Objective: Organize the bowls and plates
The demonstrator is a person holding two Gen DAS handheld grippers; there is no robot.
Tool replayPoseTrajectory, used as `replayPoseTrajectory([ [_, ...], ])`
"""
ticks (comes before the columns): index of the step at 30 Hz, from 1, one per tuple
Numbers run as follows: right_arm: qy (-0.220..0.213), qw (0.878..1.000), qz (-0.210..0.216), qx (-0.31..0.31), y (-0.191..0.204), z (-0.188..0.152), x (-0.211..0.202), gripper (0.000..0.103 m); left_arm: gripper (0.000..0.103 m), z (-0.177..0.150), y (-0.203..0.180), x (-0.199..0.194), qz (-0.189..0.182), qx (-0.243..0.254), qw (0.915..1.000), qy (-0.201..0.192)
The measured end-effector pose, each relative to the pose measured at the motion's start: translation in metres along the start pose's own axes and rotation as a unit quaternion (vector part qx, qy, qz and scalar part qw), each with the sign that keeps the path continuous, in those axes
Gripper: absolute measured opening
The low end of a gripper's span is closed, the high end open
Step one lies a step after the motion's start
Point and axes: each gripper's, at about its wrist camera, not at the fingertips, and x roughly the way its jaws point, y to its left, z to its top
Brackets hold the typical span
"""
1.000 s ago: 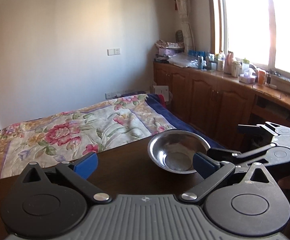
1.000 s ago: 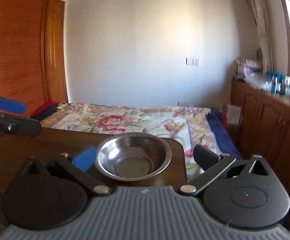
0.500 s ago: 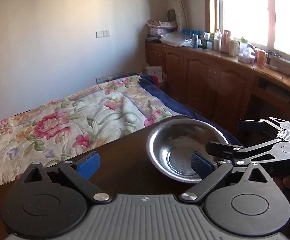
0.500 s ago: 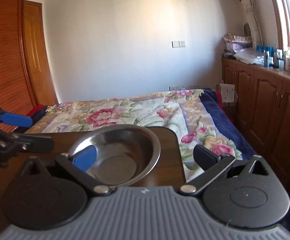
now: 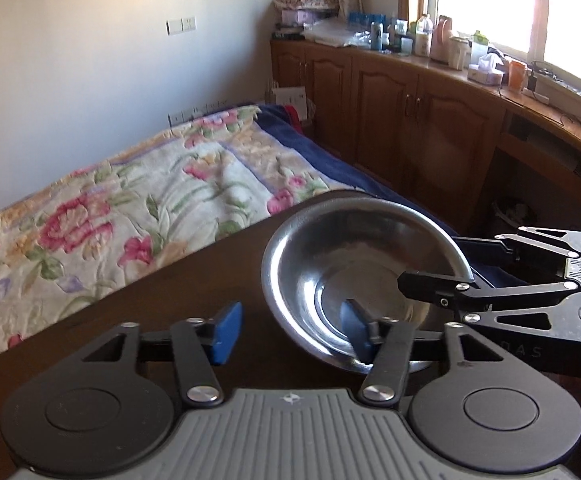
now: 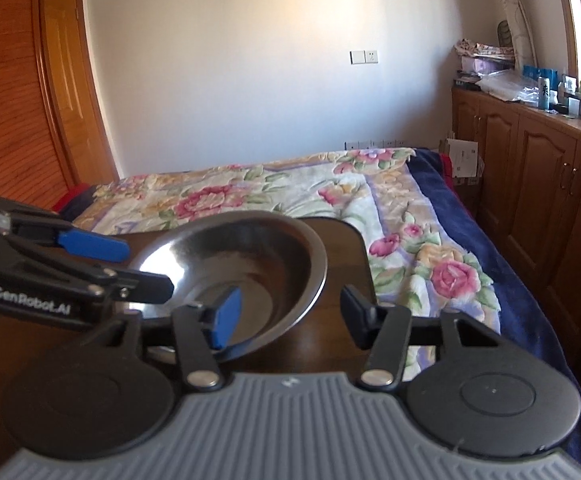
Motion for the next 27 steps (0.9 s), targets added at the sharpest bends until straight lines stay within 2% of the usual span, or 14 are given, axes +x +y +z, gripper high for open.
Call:
replayPoseTrajectory([
  [4, 0.003, 1.0, -0.001, 0.0, 0.001, 0.002, 0.001, 0.052, 0.046, 0.001, 0.001, 0.003, -0.008, -0.011, 0.9999, 0.007],
  [9, 0.007, 1.0, -0.003, -0.003, 0.002, 0.002, 0.002, 0.047, 0.046, 0.001, 0.001, 0.006, -0.012, -0.018, 0.9997, 0.014],
  [11, 0.007, 1.0, -0.003, -0.002, 0.002, 0.002, 0.003, 0.045, 0.039, 0.0, 0.001, 0.007, -0.013, -0.018, 0.9996, 0.015],
  [13, 0.007, 1.0, -0.002, -0.002, 0.002, 0.002, 0.003, 0.038, 0.026, 0.0, 0.003, 0.009, -0.022, -0.023, 0.9993, 0.02],
  [15, 0.009, 1.0, -0.001, -0.003, 0.002, 0.002, 0.004, 0.03, 0.023, 0.0, 0.002, 0.007, -0.025, -0.027, 0.9991, 0.019],
  [21, 0.012, 1.0, -0.001, 0.009, -0.001, 0.003, 0.005, 0.022, 0.02, 0.001, 0.0, -0.004, -0.017, -0.029, 0.9994, 0.014],
  [27, -0.013, 1.0, 0.015, 0.023, 0.001, 0.013, -0.012, 0.02, 0.02, 0.006, -0.002, -0.034, -0.009, -0.027, 0.9995, -0.012],
])
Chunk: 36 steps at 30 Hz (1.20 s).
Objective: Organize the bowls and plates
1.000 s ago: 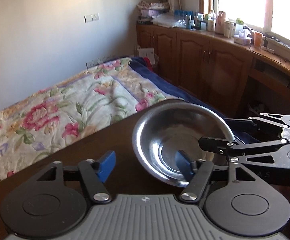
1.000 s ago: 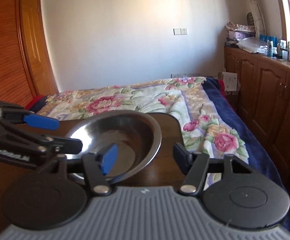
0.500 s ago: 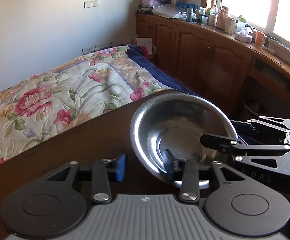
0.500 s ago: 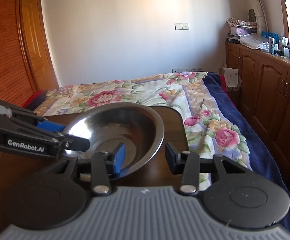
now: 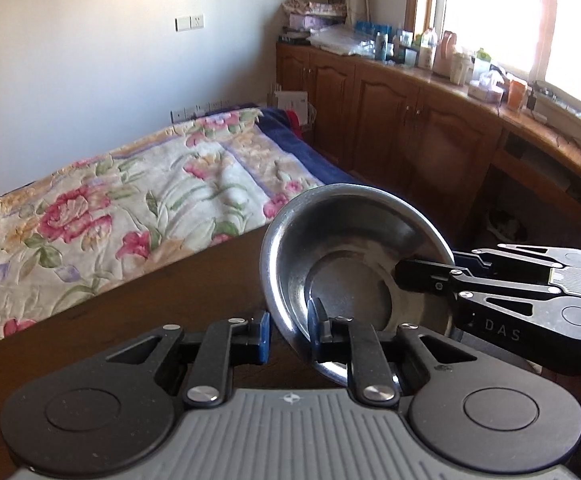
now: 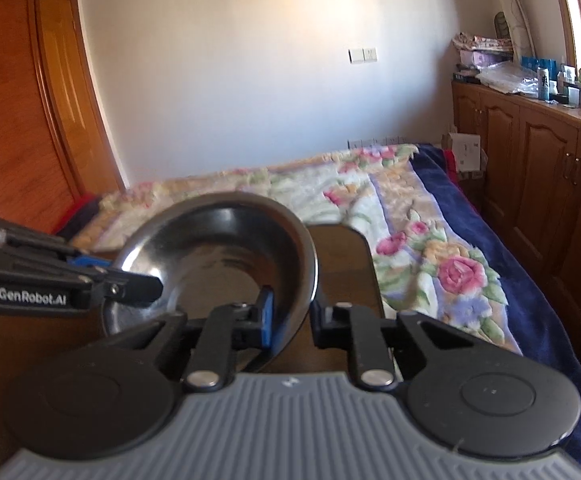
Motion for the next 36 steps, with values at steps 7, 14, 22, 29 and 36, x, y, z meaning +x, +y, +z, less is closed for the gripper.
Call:
replayPoseTrajectory([
  [7, -0.036, 0.999, 0.003, -0.018, 0.015, 0.015, -0.029, 0.02, 0.02, 0.006, -0.001, -0.044, 0.004, -0.003, 0.9991, -0.042],
  [14, -0.063, 0.997, 0.001, -0.033, 0.028, 0.026, -0.057, 0.02, 0.02, 0.009, -0.006, -0.087, 0.004, 0.003, 0.9972, -0.074],
  [22, -0.094, 0.994, 0.004, -0.047, 0.043, 0.038, -0.088, 0.02, 0.02, 0.006, -0.01, -0.14, 0.008, 0.015, 0.9936, -0.112],
  [29, -0.107, 0.992, 0.007, -0.063, 0.052, 0.035, -0.106, 0.02, 0.021, -0.019, -0.01, -0.171, -0.002, 0.004, 0.9915, -0.13],
  [36, -0.093, 0.993, 0.022, -0.067, 0.062, 0.017, -0.111, 0.02, 0.02, -0.055, -0.01, -0.189, -0.001, -0.008, 0.9906, -0.136],
])
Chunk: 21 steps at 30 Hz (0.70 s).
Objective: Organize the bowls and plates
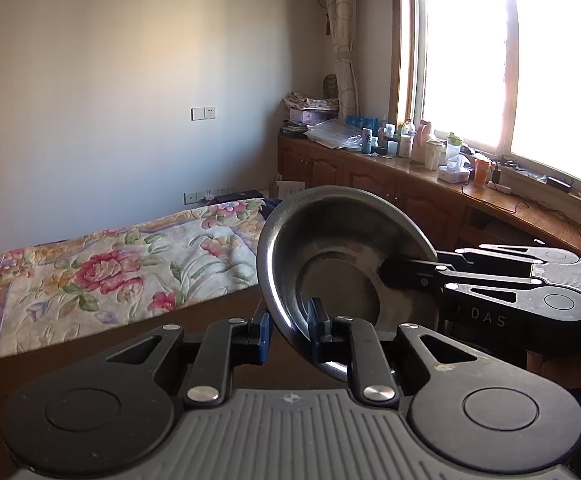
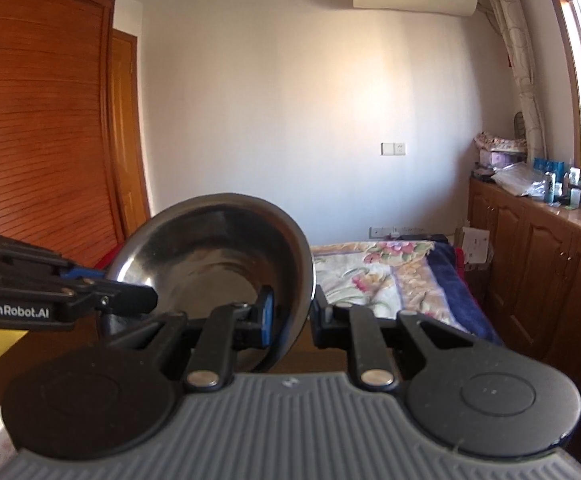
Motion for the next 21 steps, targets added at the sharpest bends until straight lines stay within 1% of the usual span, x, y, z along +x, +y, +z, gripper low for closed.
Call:
replayPoseTrajectory([
  [4, 0.004, 1.0, 0.005, 0.004, 0.007, -0.012, -0.003, 0.02, 0.02, -0.022, 0.002, -0.012, -0.002, -0.022, 0.9997, -0.008],
  [8, 0.009, 1.0, 0.011, 0.011, 0.011, -0.024, -0.004, 0.02, 0.02, -0.042, 0.001, -0.02, 0.005, -0.029, 0.9995, -0.008],
  [14, 0.019, 0.999, 0.028, 0.02, 0.023, -0.044, -0.02, 0.02, 0.02, -0.061, -0.005, -0.04, 0.01, -0.038, 0.9992, -0.005],
  [21, 0.025, 0.998, 0.052, 0.023, 0.037, -0.057, -0.039, 0.02, 0.02, -0.082, -0.013, -0.066, 0.019, -0.042, 0.9989, -0.009],
])
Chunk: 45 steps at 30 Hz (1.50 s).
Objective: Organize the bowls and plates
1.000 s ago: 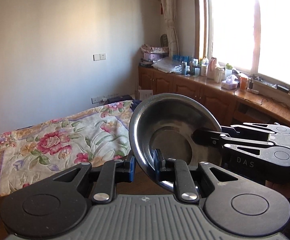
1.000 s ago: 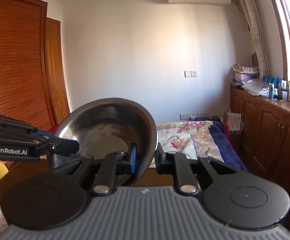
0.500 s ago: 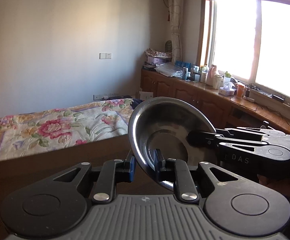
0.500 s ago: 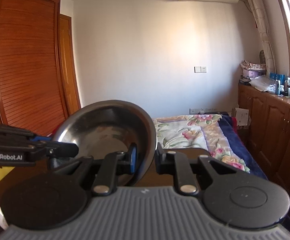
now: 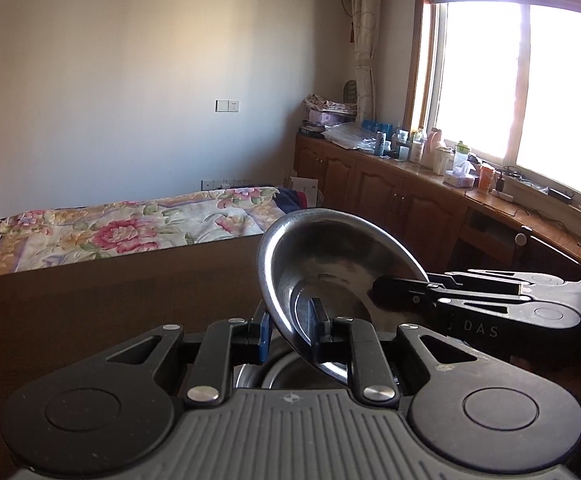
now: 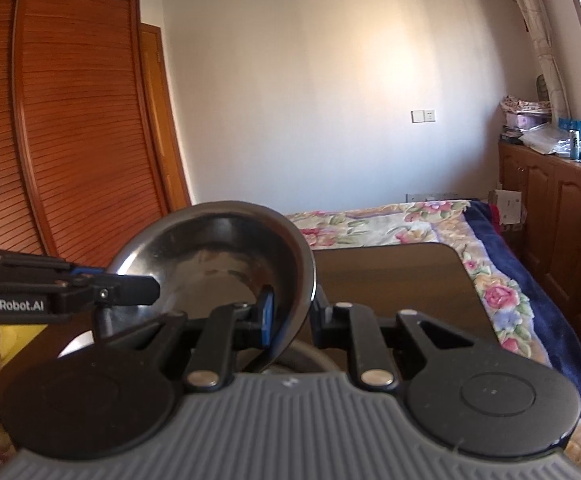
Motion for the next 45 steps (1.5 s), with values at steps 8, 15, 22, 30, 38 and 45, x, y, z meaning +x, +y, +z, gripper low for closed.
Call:
replayPoseTrajectory([
  [8, -0.004, 1.0, 0.0, -0.01, 0.008, -0.01, -0.011, 0.02, 0.021, -0.022, 0.0, 0.002, 0.002, -0.001, 0.9999, 0.011],
  [15, 0.016, 1.0, -0.004, -0.005, 0.007, -0.027, -0.002, 0.02, 0.021, -0.04, 0.003, 0.015, 0.006, -0.007, 0.9995, 0.03],
  [22, 0.037, 0.999, -0.006, 0.008, 0.006, -0.043, 0.007, 0.02, 0.021, -0.05, 0.003, 0.027, 0.013, -0.004, 0.999, 0.044],
  [30, 0.045, 0.999, -0.012, 0.009, 0.008, -0.049, 0.009, 0.02, 0.021, -0.063, 0.004, 0.036, 0.017, -0.006, 0.9982, 0.058],
  [38, 0.051, 0.999, -0.016, -0.002, 0.012, -0.05, 0.013, 0.02, 0.021, -0.065, 0.004, 0.041, 0.028, 0.004, 0.9979, 0.058],
  [45, 0.049, 0.998, -0.027, -0.018, 0.015, -0.049, 0.014, 0.019, 0.021, -0.066, 0.004, 0.04, 0.032, 0.003, 0.9981, 0.052],
])
